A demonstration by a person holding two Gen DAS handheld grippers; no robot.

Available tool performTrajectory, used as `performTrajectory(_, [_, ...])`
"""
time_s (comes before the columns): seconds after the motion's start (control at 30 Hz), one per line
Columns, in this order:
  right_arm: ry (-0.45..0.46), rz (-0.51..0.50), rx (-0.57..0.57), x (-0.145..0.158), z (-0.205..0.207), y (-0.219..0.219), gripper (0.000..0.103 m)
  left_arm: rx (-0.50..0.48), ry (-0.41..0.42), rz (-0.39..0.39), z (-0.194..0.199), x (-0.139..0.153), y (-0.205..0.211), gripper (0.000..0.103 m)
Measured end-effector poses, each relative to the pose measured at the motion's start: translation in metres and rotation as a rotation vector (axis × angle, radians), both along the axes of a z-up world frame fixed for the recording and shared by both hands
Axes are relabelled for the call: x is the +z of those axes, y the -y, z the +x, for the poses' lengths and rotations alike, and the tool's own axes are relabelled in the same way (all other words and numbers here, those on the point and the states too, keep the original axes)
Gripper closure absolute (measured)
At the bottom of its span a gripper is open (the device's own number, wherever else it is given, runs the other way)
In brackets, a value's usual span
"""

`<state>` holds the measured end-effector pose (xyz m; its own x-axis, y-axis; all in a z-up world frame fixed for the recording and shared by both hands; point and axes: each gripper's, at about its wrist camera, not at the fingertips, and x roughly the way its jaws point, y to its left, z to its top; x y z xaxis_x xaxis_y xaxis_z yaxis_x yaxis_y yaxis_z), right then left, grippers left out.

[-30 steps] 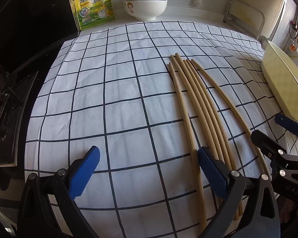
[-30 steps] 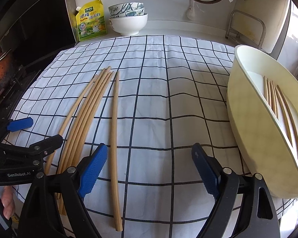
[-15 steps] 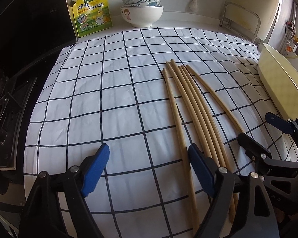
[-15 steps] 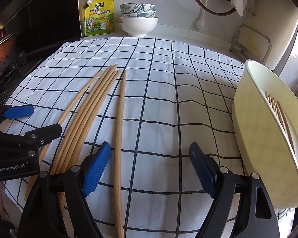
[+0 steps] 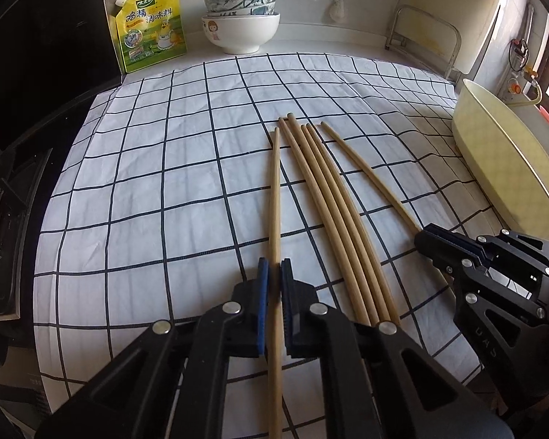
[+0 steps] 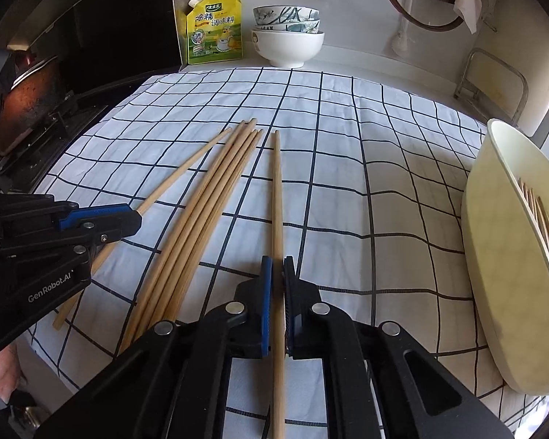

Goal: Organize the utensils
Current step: 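Close the left tool on one chopstick while the right tool grasps another chopstick, then lift both held chopsticks from the cloth and carry them over the white basin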

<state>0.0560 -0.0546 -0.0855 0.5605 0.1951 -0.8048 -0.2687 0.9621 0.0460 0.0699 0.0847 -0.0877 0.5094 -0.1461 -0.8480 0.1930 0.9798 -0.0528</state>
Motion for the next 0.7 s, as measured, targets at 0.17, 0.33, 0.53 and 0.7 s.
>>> performTrajectory(0.17, [0.013,0.046,-0.03,0.011,-0.003,0.009,0.097,0.018,0.001,-0.026,0.0,0.007,-0.009,0.095])
performTrajectory(0.33, [0.041,0.1,-0.044,0.03,-0.007,0.016,0.097,0.024,0.033,-0.043,-0.001,0.026,-0.011,0.095])
performTrajectory(0.53, [0.108,0.13,-0.08,0.064,-0.016,0.035,0.097,-0.02,0.086,-0.08,0.002,0.057,0.005,0.095])
performTrajectory(0.7, [0.172,0.135,-0.154,0.093,-0.024,0.073,0.097,-0.088,0.128,-0.114,0.011,0.082,0.037,0.095])
